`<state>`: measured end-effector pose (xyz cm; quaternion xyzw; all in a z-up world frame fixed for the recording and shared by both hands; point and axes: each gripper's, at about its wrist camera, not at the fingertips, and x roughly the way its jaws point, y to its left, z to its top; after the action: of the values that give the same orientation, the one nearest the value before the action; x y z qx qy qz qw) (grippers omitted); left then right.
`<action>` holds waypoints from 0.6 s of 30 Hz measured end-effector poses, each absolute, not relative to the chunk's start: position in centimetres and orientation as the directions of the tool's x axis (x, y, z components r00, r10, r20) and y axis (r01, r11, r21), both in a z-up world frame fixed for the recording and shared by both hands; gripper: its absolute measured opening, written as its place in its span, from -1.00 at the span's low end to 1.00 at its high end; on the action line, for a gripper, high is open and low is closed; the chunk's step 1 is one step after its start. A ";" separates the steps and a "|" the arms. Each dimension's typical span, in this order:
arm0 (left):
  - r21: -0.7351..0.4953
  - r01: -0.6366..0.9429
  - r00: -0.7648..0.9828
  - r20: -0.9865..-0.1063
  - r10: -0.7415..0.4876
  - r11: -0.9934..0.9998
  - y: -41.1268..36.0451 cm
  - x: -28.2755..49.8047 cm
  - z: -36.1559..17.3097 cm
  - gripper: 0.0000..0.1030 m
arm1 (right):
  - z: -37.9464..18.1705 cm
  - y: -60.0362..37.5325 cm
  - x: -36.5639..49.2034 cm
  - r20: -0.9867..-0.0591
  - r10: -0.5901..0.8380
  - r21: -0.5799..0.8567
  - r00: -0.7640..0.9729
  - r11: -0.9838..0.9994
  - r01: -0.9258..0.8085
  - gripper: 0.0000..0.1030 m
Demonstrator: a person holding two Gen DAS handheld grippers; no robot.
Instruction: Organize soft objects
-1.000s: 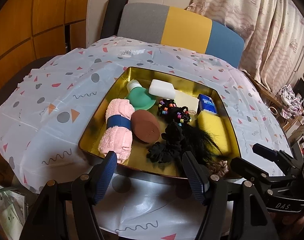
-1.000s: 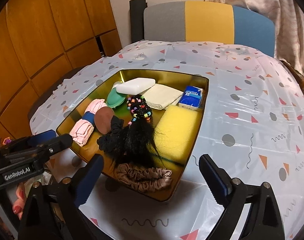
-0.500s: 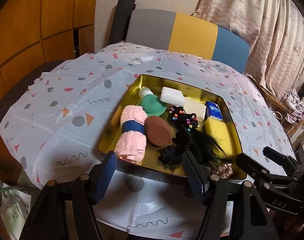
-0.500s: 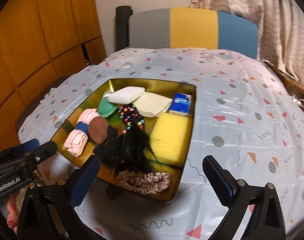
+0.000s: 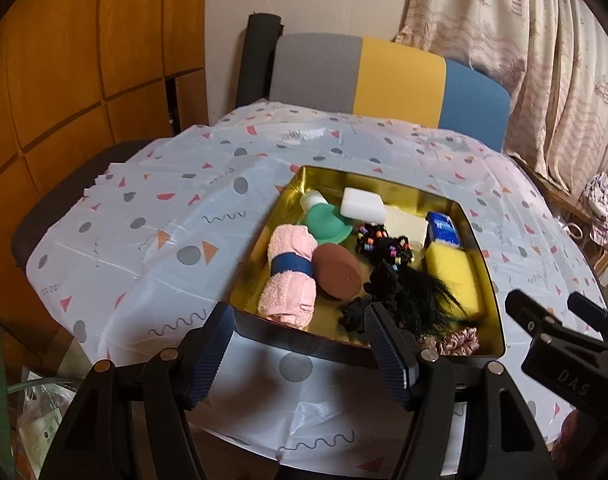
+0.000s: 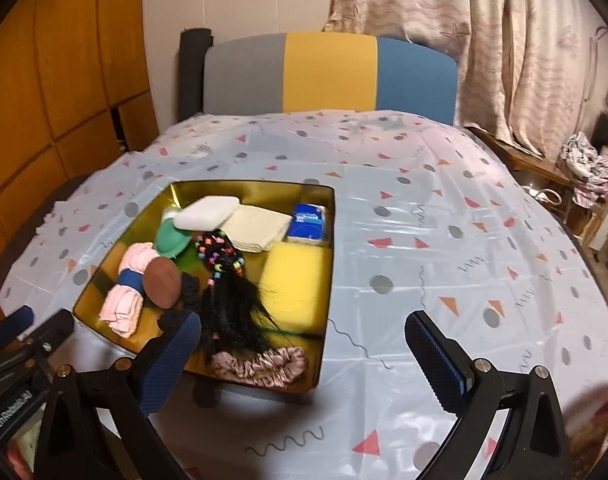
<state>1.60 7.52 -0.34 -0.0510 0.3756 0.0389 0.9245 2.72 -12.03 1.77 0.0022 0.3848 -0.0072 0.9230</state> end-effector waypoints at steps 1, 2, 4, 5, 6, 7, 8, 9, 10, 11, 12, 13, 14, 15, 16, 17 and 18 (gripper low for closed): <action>-0.068 -0.113 0.722 -0.691 0.034 0.991 7.6 1.4 -0.2 0.33 | 1.8 -11.9 2.7 -0.714 -0.014 -0.012 0.700 1.000 0.008 0.99; -0.070 -0.112 0.725 -0.688 0.033 0.991 7.6 1.3 0.0 0.33 | 1.8 -11.8 2.6 -0.714 -0.020 -0.023 0.700 1.000 0.004 0.99; -0.071 -0.108 0.731 -0.682 0.031 0.992 7.6 1.2 0.3 0.33 | 1.8 -11.8 2.4 -0.707 -0.038 -0.040 0.706 0.999 0.014 0.99; -0.069 -0.105 0.734 -0.679 0.030 0.992 7.6 1.1 0.4 0.33 | 1.8 -11.7 2.3 -0.707 -0.039 -0.039 0.706 0.999 0.015 0.99; -0.064 -0.102 0.736 -0.676 0.032 0.993 7.5 0.9 0.5 0.33 | 1.7 -11.8 2.2 -0.710 -0.034 -0.031 0.704 0.999 0.017 0.99; -0.059 -0.098 0.738 -0.674 0.032 0.993 7.3 0.8 0.6 0.33 | 1.7 -11.8 2.1 -0.712 -0.028 -0.021 0.702 1.000 0.019 0.99; -0.055 -0.094 0.740 -0.672 0.032 0.994 7.2 0.7 0.6 0.33 | 1.7 -11.8 2.1 -0.715 -0.020 -0.006 0.699 1.000 0.022 0.99; -0.049 -0.091 0.741 -0.671 0.034 0.995 7.0 0.7 0.6 0.33 | 1.7 -11.9 2.1 -0.717 -0.013 0.009 0.697 1.000 0.027 0.99; -0.041 -0.090 0.742 -0.670 0.039 0.995 6.9 0.6 0.7 0.33 | 1.7 -12.1 2.1 -0.715 -0.008 0.024 0.699 0.999 0.036 0.99; -0.035 -0.088 0.743 -0.668 0.042 0.996 6.8 0.6 0.7 0.33 | 1.9 -12.3 2.0 -0.710 -0.006 0.040 0.704 0.998 0.048 0.99; -0.030 -0.087 0.743 -0.668 0.045 0.996 6.7 0.6 0.7 0.33 | 2.0 -12.4 1.9 -0.708 -0.004 0.046 0.706 0.998 0.052 0.99; -0.025 -0.089 0.745 -0.665 0.050 0.996 6.6 0.5 0.8 0.33 | 2.1 -12.4 1.9 -0.708 -0.002 0.052 0.706 0.997 0.055 0.99; -0.021 -0.090 0.747 -0.663 0.053 0.996 6.6 0.4 0.9 0.33 | 2.1 -12.3 1.8 -0.709 0.001 0.054 0.705 0.997 0.053 0.99; -0.017 -0.093 0.748 -0.661 0.059 0.995 6.6 0.4 0.9 0.33 | 2.2 -12.2 1.8 -0.709 0.004 0.054 0.705 0.997 0.048 0.99; -0.013 -0.097 0.750 -0.659 0.065 0.995 6.6 0.3 1.0 0.33 | 2.2 -12.1 1.6 -0.708 0.006 0.053 0.706 0.998 0.044 0.99; -0.006 -0.102 0.751 -0.656 0.073 0.995 6.6 0.3 1.1 0.33 | 2.2 -11.9 1.6 -0.708 0.006 0.050 0.706 0.998 0.041 0.99; -0.001 -0.108 0.752 -0.654 0.081 0.994 6.6 0.3 1.1 0.33 | 2.1 -11.8 1.5 -0.708 0.006 0.048 0.706 0.998 0.039 0.99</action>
<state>0.27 6.57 1.12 -0.0193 0.3482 0.0505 0.9359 1.46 -11.80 2.10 0.0294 0.3833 -0.0087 0.9231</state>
